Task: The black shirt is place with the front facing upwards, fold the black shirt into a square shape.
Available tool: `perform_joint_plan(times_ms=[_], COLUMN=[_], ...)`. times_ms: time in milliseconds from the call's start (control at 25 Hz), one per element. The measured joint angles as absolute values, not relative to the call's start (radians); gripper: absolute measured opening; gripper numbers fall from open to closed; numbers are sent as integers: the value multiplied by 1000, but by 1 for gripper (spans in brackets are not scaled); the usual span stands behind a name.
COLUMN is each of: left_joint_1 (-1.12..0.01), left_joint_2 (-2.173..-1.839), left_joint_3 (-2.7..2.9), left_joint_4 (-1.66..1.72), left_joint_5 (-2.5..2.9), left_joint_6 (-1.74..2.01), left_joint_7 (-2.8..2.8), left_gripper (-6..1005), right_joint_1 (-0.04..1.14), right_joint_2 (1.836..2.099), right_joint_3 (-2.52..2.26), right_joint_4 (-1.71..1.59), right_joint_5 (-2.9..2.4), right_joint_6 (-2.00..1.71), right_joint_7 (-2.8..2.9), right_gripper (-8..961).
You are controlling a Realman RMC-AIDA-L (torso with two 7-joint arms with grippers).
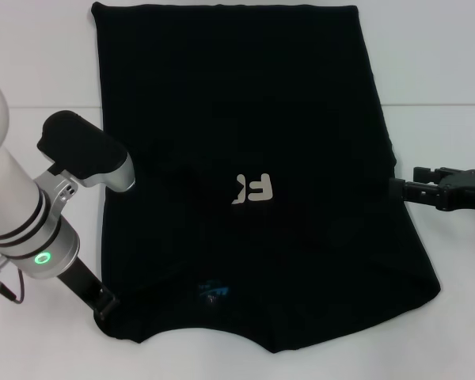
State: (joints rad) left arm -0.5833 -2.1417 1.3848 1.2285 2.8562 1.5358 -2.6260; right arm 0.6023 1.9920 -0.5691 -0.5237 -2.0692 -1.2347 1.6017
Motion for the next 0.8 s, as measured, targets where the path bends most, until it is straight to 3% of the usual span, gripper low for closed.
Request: perform_joint_plan(times_ms=[240, 800], left_joint_1=[-584, -519], left_joint_2=[-2159, -2160], left_joint_3=[1271, 885], left_joint_4=[1238, 1182], left_joint_5=[2841, 2686], left_joint_6=[1548, 1563], left_joint_7=[-2587, -2509], left_gripper=[106, 62], right_joint_1=[601, 597], right_joint_2=[1992, 1981], right_joint_3=[-569, -568], right_joint_4=[-525, -529], right_joint_5=[-2069, -2043], right_joint_6=[-1236, -1247], right_joint_7=[1610, 1655], right_gripper=[732, 731])
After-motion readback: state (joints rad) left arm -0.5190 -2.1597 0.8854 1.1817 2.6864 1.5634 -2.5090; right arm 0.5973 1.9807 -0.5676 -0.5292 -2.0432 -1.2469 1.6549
